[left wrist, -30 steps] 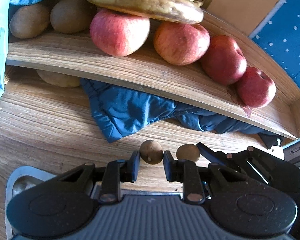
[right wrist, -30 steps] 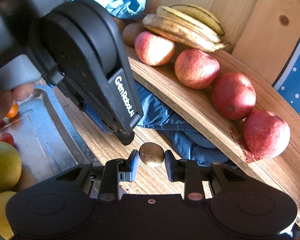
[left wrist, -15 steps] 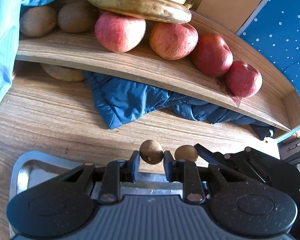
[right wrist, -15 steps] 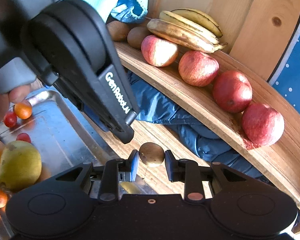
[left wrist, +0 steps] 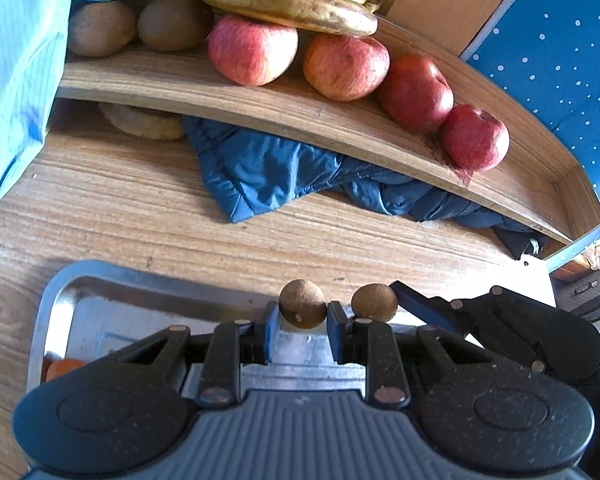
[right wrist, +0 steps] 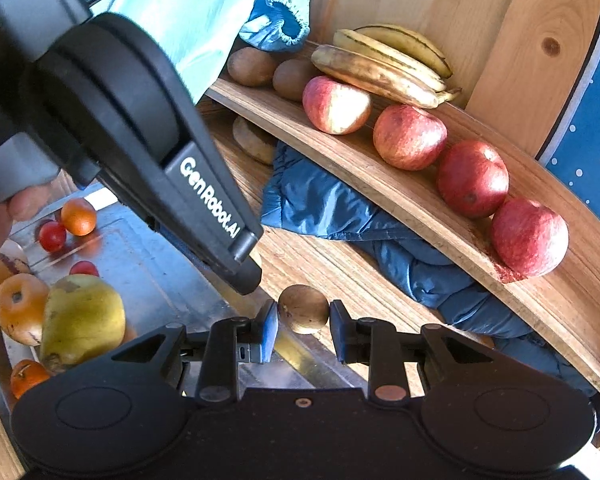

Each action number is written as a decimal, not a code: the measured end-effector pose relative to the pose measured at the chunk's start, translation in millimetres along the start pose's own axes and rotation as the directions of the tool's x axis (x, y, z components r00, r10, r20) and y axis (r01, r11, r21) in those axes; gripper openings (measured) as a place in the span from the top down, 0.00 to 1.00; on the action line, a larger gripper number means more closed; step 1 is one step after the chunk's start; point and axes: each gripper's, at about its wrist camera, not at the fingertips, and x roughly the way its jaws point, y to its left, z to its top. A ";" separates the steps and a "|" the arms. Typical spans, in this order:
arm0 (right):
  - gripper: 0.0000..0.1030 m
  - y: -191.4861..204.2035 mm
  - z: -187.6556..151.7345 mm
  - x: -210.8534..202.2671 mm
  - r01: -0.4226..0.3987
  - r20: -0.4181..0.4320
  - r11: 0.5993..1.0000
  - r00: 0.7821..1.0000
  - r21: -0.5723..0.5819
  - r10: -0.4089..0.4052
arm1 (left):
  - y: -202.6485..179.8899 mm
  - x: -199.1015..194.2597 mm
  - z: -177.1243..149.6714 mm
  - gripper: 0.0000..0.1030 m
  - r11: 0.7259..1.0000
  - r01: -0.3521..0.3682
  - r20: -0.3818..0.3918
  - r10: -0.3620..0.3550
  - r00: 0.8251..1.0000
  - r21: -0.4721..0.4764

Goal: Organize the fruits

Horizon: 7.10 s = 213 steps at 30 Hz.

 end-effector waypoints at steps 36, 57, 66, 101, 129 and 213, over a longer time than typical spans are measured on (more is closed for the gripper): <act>0.71 4.8 -27.8 -24.9 -0.010 -0.106 0.996 0.994 0.090 0.020 | -3.1 13.0 -24.5 0.73 0.998 0.025 -0.097 -0.020 0.995 0.050; 0.71 12.3 -41.9 -32.9 -0.025 -0.128 0.994 0.991 0.105 0.038 | -10.5 17.2 -31.2 0.73 0.997 0.018 -0.124 -0.009 0.992 0.069; 0.71 15.5 -46.3 -34.7 -0.029 -0.133 0.992 0.990 0.123 0.045 | -15.7 20.2 -31.8 0.73 0.996 0.013 -0.134 -0.001 0.991 0.084; 0.09 8.6 -32.0 -46.9 0.138 -0.123 0.958 0.986 0.252 -0.110 | -12.9 1.7 -22.6 0.11 0.984 -0.073 -0.073 0.086 0.994 0.165; 0.01 42.5 -8.5 -74.4 0.307 -0.098 0.878 0.952 0.368 -0.291 | 48.8 -57.8 -39.8 0.01 0.981 -0.136 0.100 0.123 0.987 0.135; 0.01 164.1 -81.8 -225.4 0.258 -0.054 0.780 0.959 0.569 -0.278 | 94.6 -201.3 -234.4 0.00 0.972 -0.156 0.316 0.095 0.944 0.174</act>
